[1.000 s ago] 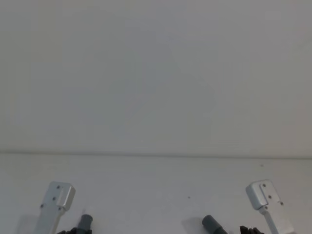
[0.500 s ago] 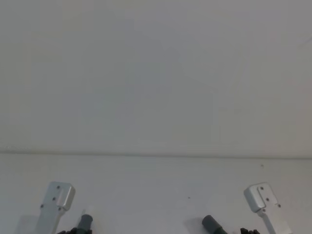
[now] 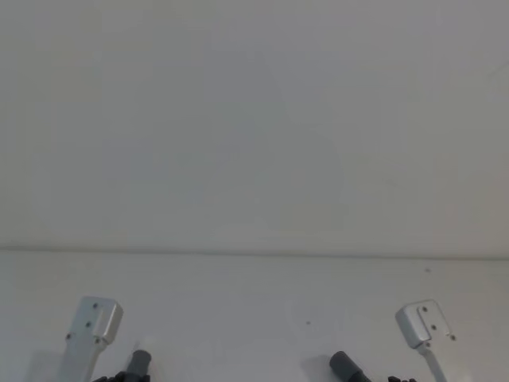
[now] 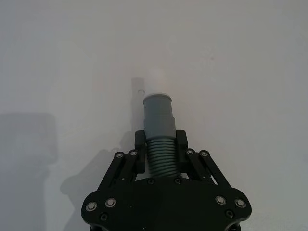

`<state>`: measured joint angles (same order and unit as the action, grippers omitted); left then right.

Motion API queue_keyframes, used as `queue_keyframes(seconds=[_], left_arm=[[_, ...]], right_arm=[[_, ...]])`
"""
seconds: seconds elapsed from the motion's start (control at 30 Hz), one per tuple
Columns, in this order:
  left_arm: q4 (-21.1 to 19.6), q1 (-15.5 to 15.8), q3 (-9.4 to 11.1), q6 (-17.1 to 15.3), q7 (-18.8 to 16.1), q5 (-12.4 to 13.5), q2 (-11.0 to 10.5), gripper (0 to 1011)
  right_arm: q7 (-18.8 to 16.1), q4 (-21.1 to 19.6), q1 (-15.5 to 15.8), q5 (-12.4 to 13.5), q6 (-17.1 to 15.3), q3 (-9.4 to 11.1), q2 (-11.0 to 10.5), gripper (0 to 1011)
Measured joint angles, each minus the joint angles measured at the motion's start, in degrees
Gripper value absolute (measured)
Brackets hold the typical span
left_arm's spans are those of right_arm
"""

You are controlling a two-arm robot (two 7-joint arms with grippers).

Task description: Use both hands to pick up one end of the pipe from the table, align the ends, and insert them.

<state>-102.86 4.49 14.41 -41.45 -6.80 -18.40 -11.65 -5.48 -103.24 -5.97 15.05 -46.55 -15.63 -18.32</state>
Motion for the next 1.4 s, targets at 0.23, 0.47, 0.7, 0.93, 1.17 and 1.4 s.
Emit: queue_keyframes(seconds=[0.23, 0.47, 0.7, 0.93, 1.17, 1.4], left_arm=[[0.0, 0.0, 0.0, 0.0, 0.0, 0.0, 0.0, 331], [0.0, 0.0, 0.0, 0.0, 0.0, 0.0, 0.0, 331], [0.0, 0.0, 0.0, 0.0, 0.0, 0.0, 0.0, 331], [0.0, 0.0, 0.0, 0.0, 0.0, 0.0, 0.0, 331], [0.0, 0.0, 0.0, 0.0, 0.0, 0.0, 0.0, 331], [0.04, 0.22, 0.37, -0.01, 0.22, 0.42, -0.34, 331]], right_arm=[[-0.08, 0.12, -0.03, -0.06, -0.18, 0.05, 0.2, 788], [-0.12, 0.17, -0.04, -0.06, -0.28, 0.09, 0.28, 550], [-0.15, 0.21, -0.05, -0.06, -0.33, 0.13, 0.33, 337], [-0.2, 0.23, -0.05, -0.06, -0.36, 0.13, 0.37, 180], [-0.2, 0.23, -0.05, -0.05, -0.37, 0.13, 0.4, 144], [-1.3, 0.16, 0.35, 0.34, 0.26, 0.41, 0.16, 125]])
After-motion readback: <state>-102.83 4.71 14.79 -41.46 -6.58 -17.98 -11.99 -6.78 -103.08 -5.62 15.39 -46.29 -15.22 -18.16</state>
